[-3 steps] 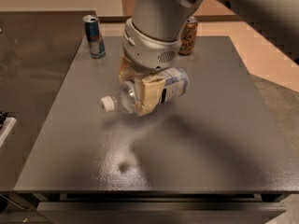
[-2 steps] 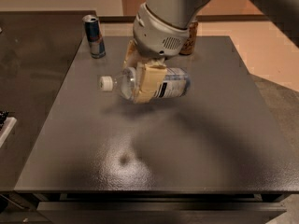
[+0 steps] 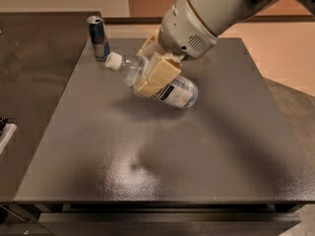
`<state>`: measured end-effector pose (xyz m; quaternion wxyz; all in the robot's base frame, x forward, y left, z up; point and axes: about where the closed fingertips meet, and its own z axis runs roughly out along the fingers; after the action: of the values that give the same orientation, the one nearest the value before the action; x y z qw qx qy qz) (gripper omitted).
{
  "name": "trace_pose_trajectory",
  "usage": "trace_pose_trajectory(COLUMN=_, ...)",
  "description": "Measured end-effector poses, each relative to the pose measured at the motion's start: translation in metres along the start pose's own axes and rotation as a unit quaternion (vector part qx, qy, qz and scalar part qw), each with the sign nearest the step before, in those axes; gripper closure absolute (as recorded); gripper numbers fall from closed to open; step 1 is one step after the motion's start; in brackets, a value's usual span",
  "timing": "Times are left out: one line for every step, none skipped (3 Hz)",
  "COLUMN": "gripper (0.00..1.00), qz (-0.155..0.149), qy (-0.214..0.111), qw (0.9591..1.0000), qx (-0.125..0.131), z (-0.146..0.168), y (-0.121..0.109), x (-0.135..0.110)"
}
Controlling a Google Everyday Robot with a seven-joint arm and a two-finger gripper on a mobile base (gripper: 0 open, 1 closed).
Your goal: Place blue plastic bottle upright
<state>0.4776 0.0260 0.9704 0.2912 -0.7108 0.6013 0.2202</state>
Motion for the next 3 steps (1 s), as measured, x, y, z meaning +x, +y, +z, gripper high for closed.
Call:
trace_pose_trajectory(gripper=1.0, qz=0.043, qy=-0.078, qw=0.9948, qx=0.049, z=-0.01, y=-0.004, x=-0.003)
trace_pose_trajectory(gripper=1.0, qz=0.087, qy=-0.14, qw=0.9819, qx=0.093, z=-0.021, y=-0.011, x=0.0)
trace_pose_trajectory(gripper=1.0, qz=0.129, qy=-0.187, qw=0.9663, qx=0.121, z=-0.028, y=-0.019, x=0.008)
